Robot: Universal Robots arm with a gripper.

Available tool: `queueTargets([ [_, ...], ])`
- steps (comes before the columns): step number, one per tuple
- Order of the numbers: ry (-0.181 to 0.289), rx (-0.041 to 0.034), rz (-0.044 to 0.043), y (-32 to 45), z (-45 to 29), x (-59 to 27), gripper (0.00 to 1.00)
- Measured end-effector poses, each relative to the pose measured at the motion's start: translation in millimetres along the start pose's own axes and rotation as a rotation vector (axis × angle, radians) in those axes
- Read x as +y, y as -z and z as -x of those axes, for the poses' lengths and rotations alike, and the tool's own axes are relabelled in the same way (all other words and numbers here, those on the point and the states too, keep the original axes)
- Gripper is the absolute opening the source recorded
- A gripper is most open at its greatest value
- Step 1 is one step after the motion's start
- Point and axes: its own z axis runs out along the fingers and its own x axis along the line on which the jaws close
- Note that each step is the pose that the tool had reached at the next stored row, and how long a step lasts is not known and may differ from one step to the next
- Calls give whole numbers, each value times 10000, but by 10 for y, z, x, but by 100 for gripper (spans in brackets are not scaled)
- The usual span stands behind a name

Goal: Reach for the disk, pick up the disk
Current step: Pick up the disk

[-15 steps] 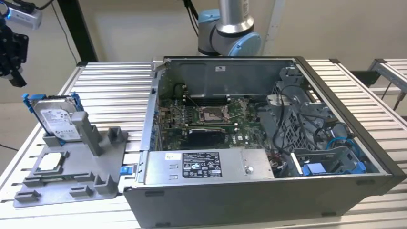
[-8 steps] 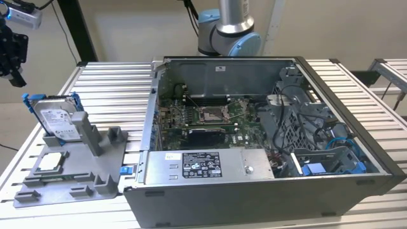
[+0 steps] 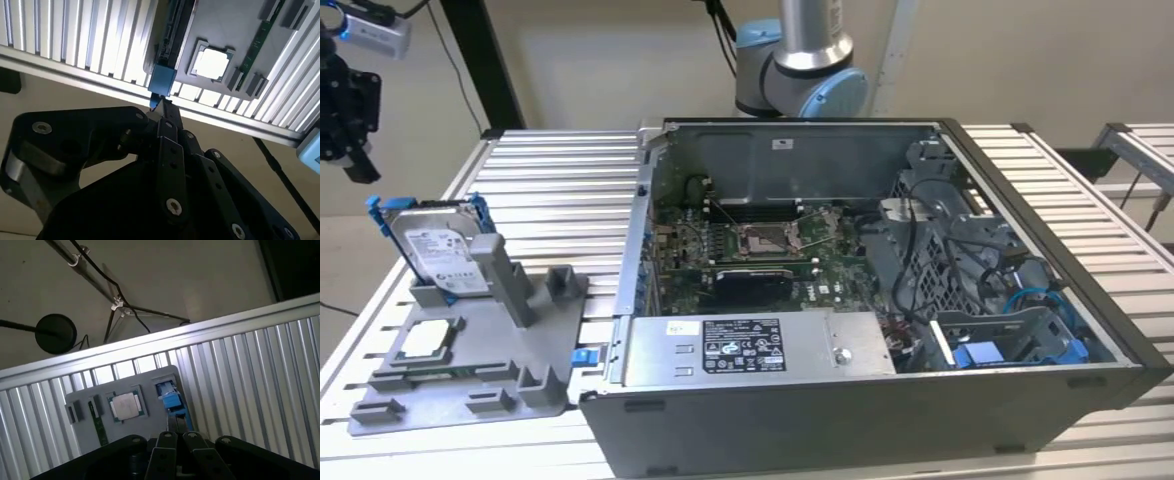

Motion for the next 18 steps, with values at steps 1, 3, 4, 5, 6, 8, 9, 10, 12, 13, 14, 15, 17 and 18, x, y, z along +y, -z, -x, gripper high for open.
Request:
queueTargets([
  [1,142,-20,-94,-3,0,0,0],
  [3,400,-53,-259,-8,0,0,0],
  [4,513,-65,-319,-12,0,0,0],
  [5,637,-73,-356,-19,0,-1,0],
  [6,746,-78,-380,-25,0,-1,0],
  [8,953,-90,-438,-36,0,-1,0],
  [9,1045,-92,-444,-39,0,-3,0],
  [10,1116,-92,-444,-40,1,-5,0],
  [12,1147,-92,-442,-39,1,-5,0],
  [13,1151,-92,-439,-39,1,-14,0],
  [14,1150,-93,-441,-40,3,-17,0],
  [15,1148,-93,-440,-40,3,-19,0],
  [17,1148,-93,-441,-41,3,-21,0],
  [18,1149,-93,-440,-41,3,-23,0],
])
